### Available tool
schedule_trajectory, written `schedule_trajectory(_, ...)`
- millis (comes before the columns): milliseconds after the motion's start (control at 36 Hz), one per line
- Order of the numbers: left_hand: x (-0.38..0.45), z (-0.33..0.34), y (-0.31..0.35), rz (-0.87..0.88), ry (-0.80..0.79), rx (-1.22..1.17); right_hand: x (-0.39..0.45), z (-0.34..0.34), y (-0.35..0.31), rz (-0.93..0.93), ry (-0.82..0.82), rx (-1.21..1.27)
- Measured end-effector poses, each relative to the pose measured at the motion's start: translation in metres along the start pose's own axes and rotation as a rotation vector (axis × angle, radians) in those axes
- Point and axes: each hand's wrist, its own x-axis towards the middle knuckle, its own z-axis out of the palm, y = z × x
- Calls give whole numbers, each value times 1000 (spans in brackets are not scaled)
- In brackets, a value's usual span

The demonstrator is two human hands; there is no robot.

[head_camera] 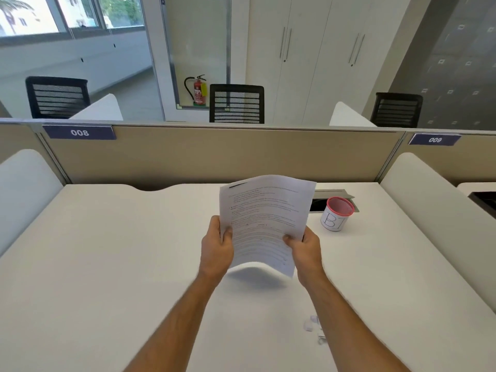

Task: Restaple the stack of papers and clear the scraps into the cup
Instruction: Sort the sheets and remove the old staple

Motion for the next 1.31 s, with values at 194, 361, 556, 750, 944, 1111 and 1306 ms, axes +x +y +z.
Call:
schedule_trajectory(194, -14, 6, -10, -12, -44, 81, -6, -1, 6, 17, 8, -11)
schedule_trajectory(361, -19, 11, -8, -34, -50, 88, -7, -5, 6, 42, 1, -30)
schedule_trajectory(556, -20, 15, -9, -104, -37, 89, -14, -12, 0, 24, -39, -88)
schedule_trajectory(750, -19, 17, -8, -284, 24, 20, -18, -19, -41, -121, -87, -399)
schedule_trajectory(944, -26, 27, -11, -568, -53, 120, -23, 1, -102, -210, -192, -862)
schedule_trajectory(1111, -33, 30, -22, -593, -80, 198, -36, 26, -123, -291, -207, -1143)
schedule_trajectory(1306, -43, 25, -25, -573, -87, 171, -37, 50, -96, -297, -247, -1313)
